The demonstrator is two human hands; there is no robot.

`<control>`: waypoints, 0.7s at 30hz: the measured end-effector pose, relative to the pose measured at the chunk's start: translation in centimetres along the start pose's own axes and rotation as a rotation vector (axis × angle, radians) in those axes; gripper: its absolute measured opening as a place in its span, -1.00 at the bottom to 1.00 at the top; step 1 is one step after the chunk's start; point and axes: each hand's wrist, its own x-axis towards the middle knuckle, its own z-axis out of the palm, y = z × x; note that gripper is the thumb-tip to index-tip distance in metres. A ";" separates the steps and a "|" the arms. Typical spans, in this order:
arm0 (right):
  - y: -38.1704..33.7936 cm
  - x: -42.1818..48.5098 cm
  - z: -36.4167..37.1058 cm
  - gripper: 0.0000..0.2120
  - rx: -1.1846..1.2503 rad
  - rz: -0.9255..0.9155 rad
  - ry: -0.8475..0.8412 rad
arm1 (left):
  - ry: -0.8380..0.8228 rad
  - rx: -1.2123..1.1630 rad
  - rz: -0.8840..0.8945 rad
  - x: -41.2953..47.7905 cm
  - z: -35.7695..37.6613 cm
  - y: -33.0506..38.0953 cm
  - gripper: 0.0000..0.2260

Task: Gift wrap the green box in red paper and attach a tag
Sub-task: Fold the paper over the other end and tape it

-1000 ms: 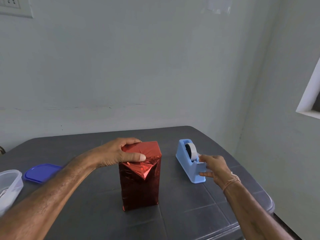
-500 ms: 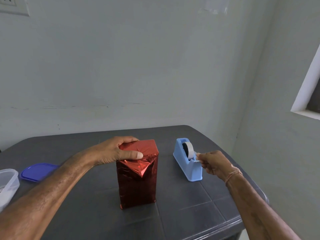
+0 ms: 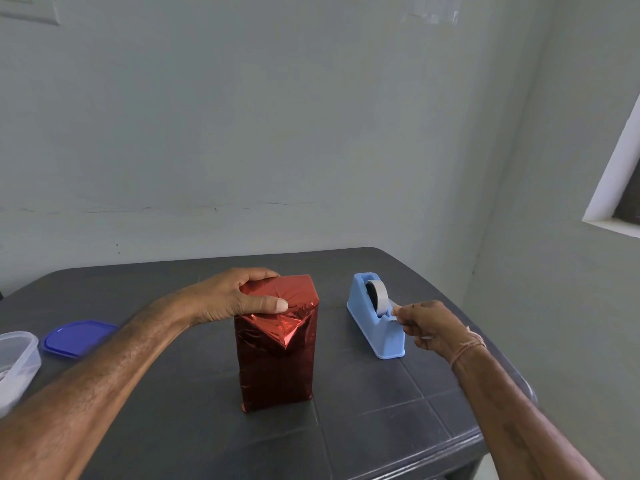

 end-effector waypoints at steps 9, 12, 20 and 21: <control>1.7 0.5 0.0 -0.88 0.123 -0.032 0.004 | -0.014 -0.010 -0.002 -0.3 0.1 0.5 -0.29; 1.9 0.4 -0.1 -0.85 0.175 -0.024 0.009 | -0.013 -0.006 -0.009 -0.3 0.1 0.4 -0.26; 1.9 0.2 -0.6 -0.80 0.232 0.065 -0.033 | -0.010 -0.001 -0.034 -0.3 0.0 0.4 -0.17; 1.8 0.2 -0.7 -0.80 0.232 0.067 -0.035 | -0.008 -0.002 -0.036 -0.3 0.0 0.4 -0.15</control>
